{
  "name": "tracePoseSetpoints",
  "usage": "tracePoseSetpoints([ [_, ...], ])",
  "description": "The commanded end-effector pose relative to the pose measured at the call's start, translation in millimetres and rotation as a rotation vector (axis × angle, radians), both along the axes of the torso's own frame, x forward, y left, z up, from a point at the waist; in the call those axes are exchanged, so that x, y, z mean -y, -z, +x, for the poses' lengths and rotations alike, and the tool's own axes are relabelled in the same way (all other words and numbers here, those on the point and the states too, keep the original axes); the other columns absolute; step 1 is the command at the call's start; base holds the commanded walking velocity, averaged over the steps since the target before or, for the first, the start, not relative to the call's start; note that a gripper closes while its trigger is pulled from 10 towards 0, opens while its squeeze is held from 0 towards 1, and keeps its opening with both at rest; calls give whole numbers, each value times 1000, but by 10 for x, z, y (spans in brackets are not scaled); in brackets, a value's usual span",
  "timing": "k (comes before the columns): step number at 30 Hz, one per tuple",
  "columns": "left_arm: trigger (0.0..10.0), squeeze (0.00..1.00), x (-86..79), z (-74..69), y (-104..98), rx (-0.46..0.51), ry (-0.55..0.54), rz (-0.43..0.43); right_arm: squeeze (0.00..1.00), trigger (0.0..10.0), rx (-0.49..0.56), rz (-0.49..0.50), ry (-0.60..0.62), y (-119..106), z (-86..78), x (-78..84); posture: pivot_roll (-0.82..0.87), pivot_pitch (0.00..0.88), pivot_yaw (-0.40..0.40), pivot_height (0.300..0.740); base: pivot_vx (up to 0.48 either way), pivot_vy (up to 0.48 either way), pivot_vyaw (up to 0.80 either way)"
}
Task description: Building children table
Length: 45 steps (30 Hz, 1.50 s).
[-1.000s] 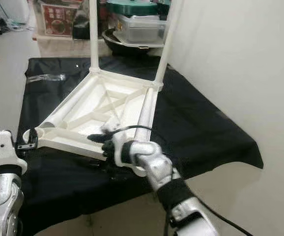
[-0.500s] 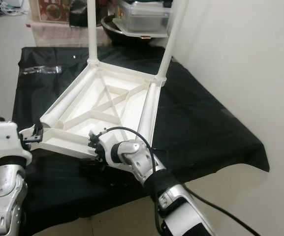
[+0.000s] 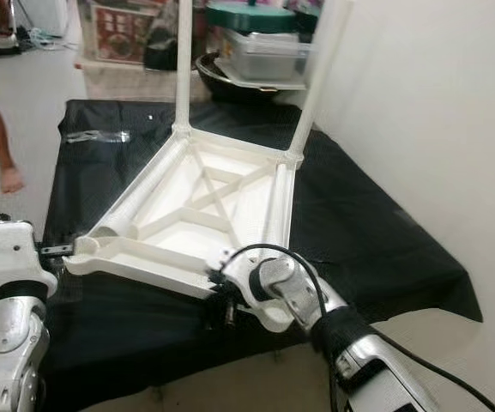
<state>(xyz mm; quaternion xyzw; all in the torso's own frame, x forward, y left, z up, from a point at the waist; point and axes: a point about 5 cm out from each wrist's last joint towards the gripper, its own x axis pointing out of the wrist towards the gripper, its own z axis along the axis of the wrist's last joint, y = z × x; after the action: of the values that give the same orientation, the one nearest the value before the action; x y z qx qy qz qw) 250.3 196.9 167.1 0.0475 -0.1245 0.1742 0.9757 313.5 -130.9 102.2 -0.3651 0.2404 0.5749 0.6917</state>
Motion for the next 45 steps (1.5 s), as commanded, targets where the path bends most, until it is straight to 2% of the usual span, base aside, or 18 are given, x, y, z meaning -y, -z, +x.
tracePoseSetpoints([
  [1, 10000, 0, 56, 9, 21, -7, 15, -2, 0, 0, -62, -261, -58, 243, -106, 401, 92, 0, -165, 740, 0, 0, 0],
  [4, 10000, 0, 59, 7, 19, -6, 16, -3, 0, 0, -51, -325, -65, 203, -72, 578, 88, 0, -168, 740, 0, 0, 0],
  [5, 10000, 0, 61, 3, 18, -5, 16, -4, 0, 0, -12, -422, -73, 145, -18, 801, 84, 0, -170, 740, 0, 0, 0],
  [8, 10000, 0, 61, 3, 18, -5, 16, -4, 0, 0, -12, -422, -73, 145, -18, 801, 84, 0, -170, 740, 0, 0, 0],
  [9, 10000, 0, 71, -4, 14, -2, 17, -6, 0, 0, 60, -654, 13, 35, 66, 1347, 86, 0, -171, 740, 0, 0, 0],
  [10, 10000, 0, 71, -4, 14, -2, 17, -6, 0, 0, 60, -654, 13, 35, 66, 1347, 86, 0, -171, 740, 0, 0, 0],
  [13, 10000, 0, 81, -3, 14, -2, 20, -8, 0, 0, 101, -812, 73, -56, 59, 1707, 86, 0, -170, 740, 0, 0, 0],
  [16, 10000, 0, 81, -3, 14, -2, 20, -8, 0, 0, 101, -812, 73, -56, 59, 1707, 86, 0, -170, 740, 0, 0, 0],
  [20, 10000, 0, 89, 4, 21, -5, 25, -6, 0, 0, 169, -905, 93, -145, 61, 1893, 85, 0, -169, 740, 0, 0, 0],
  [21, 10000, 0, 89, 6, 25, -7, 26, -4, 0, 0, 226, -913, 111, -194, 107, 1899, 90, 0, -168, 740, 0, 0, 0],
  [22, 10000, 0, 88, 8, 28, -9, 27, -3, 0, 9608, 288, -876, 138, -232, 178, 1834, 90, 0, -167, 740, 0, 0, 0],
  [24, 10000, 0, 88, 8, 28, -9, 27, -3, 0, 9608, 288, -876, 138, -232, 178, 1834, 90, 0, -167, 740, 0, 0, 0],
  [26, 10000, 0, 88, 8, 31, -13, 30, 1, 0, 10000, 425, -745, 187, -310, 355, 1590, 96, 0, -163, 740, 0, 0, 0],
  [27, 10000, 0, 88, 8, 31, -13, 30, 1, 0, 10000, 425, -745, 187, -310, 355, 1590, 96, 0, -163, 740, 0, 0, 0],
  [28, 10000, 0, 86, 9, 34, -15, 31, 3, 1000, 10000, 470, -668, 204, -352, 429, 1467, 99, 0, -161, 740, 0, 0, 0],
  [37, 10000, 0, 81, -9, 43, -19, 34, 5, 1000, 10000, 512, -501, 151, -536, 548, 1198, 102, 0, -159, 740, 0, 0, 0],
  [43, 10000, 0, 79, -24, 38, -16, 36, 9, 1000, 10000, 510, -274, 78, -1023, 591, 1022, 97, 0, -151, 740, 0, 0, 0],
  [45, 10000, 0, 79, -24, 38, -16, 36, 9, 1000, 10000, 510, -274, 78, -1023, 591, 1022, 97, 0, -151, 740, 0, 0, 0],
])
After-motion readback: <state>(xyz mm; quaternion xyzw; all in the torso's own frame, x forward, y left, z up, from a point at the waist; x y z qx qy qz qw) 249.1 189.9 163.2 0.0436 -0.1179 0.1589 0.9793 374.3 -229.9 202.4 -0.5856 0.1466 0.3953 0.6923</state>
